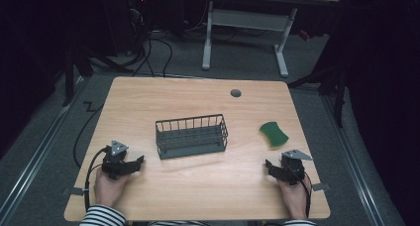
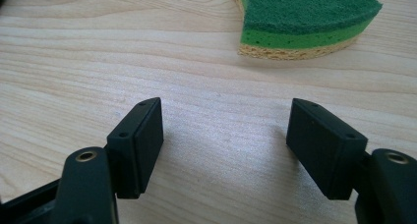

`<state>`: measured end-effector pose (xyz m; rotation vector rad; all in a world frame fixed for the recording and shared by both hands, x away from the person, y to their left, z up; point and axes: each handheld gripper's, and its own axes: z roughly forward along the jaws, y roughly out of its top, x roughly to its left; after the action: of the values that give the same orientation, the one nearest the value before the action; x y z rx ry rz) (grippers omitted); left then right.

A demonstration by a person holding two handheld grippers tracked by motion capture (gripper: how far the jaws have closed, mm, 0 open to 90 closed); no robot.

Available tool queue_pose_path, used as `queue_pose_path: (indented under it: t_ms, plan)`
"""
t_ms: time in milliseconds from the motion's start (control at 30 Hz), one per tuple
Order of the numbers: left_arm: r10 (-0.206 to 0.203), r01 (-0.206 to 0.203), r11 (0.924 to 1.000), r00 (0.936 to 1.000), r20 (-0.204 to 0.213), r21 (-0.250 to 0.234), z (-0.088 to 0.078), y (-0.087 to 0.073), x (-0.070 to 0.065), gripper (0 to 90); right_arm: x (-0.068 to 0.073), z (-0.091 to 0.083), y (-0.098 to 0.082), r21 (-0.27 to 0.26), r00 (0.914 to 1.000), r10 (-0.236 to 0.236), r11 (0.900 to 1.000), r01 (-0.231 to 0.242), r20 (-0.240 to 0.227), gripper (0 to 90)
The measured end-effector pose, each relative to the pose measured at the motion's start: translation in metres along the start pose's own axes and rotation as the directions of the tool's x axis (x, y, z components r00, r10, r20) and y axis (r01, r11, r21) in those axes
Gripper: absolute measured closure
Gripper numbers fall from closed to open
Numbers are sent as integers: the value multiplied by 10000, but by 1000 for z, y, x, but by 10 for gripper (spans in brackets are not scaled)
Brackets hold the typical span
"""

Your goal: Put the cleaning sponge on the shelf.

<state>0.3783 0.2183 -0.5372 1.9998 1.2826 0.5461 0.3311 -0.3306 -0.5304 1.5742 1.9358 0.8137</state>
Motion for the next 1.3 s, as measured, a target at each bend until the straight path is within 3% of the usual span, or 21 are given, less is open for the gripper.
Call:
queue_pose_path:
  t_ms: [100, 133, 167, 267, 533, 667, 733, 933, 967, 1033, 1167, 1300]
  plan:
    - [6, -6, 10000, 10000, 5, -1, 0, 0, 0, 244, 0, 0, 0, -6, 10000, 16, 10000, -16, -21, 309]
    - [43, -43, 10000, 10000, 20, 5, 0, 0, 0, 245, 0, 0, 0, -10, 10000, -3, 10000, 3, -26, 335]
    - [58, -58, 10000, 10000, 47, 1, 0, 0, 0, 249, 1, -1, 0, -77, 10000, -69, 9999, 69, -46, 423]
    - [61, -63, 10000, 9999, 143, 77, -2, 0, 2, 249, 6, 0, 1, -182, 9995, -324, 9993, 323, -57, 433]
    - [4, -4, 10000, 9977, 675, -3, -11, -1, 0, 243, 24, -3, 10, -386, 9930, -719, 9969, 685, -939, 466]
    - [388, -376, 9992, 9942, 1005, -138, -17, 3, -11, 267, 35, -2, 19, -649, 9859, -1062, 9930, 984, -1297, 493]
    - [667, -644, 9977, 9898, 1257, -225, -19, 7, -19, 292, 42, 0, 27, -759, 9792, -988, 9934, 865, -1772, 497]
    - [919, -897, 9957, 9833, 1570, -210, -18, 13, -34, 318, 57, 5, 41, -1015, 9662, -1112, 9908, 896, -2324, 482]
    - [1037, -1004, 9946, 9802, 1684, -277, -16, 15, -39, 319, 66, 8, 46, -976, 9606, -1260, 9897, 1046, -2477, 483]
    - [1053, -1019, 9944, 9787, 1761, -284, -15, 16, -42, 318, 69, 10, 48, -996, 9579, -1322, 9889, 1100, -2549, 483]
    - [1045, -1015, 9945, 9751, 1958, -251, -10, 19, -49, 324, 86, 24, 60, -814, 9384, -1333, 9903, 1130, -3188, 493]
    - [996, -985, 9950, 9747, 2002, -154, -5, 22, -54, 393, 96, 33, 66, -699, 9331, -1328, 9908, 1160, -3341, 525]
